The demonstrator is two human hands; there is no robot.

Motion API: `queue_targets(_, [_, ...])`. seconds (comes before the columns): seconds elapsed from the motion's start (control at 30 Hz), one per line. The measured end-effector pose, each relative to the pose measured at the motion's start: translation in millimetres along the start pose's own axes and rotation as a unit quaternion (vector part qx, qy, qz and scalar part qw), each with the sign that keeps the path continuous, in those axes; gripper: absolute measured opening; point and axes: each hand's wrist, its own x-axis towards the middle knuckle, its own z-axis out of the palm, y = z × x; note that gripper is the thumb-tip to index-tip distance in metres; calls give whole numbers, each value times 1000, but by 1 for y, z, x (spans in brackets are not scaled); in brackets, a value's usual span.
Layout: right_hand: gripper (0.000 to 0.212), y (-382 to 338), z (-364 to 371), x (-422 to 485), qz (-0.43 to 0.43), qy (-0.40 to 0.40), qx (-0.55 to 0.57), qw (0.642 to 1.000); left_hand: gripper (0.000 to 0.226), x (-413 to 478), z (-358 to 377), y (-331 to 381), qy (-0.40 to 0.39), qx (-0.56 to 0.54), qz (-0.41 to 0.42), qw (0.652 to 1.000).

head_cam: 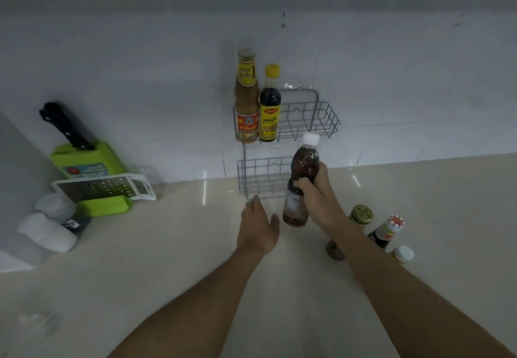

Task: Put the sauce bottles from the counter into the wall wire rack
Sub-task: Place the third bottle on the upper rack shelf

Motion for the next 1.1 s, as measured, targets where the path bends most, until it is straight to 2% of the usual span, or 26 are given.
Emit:
queue_targets(0.13, [43, -54, -7, 51, -84, 10, 1, 996, 83, 36, -48, 32, 110, -49, 31, 992])
queue_targets(0.27, [60, -91, -17, 94, -147, 43, -17, 988, 88, 60, -83, 54, 172, -52, 58, 982])
queue_targets(0.4, [68, -107, -19, 124, -179, 64, -21, 982, 86, 77, -97, 58, 139, -44, 71, 987])
queue_targets(0.53, [67, -106, -15, 143, -190, 52, -32, 980, 84, 79, -99, 59, 119, -62, 66, 989])
queue_targets(0.73, [67, -85, -13, 159, -143, 3, -12, 990, 82, 81, -100, 58, 118, -61, 64, 989])
queue_targets(0.93, [67, -74, -17, 167, -83, -73, -41, 993, 84, 83, -100, 61, 123, -60, 60, 989])
queue_targets(1.1, [66, -67, -20, 167, -90, -65, -65, 992, 84, 85, -103, 62, 124, -51, 60, 989])
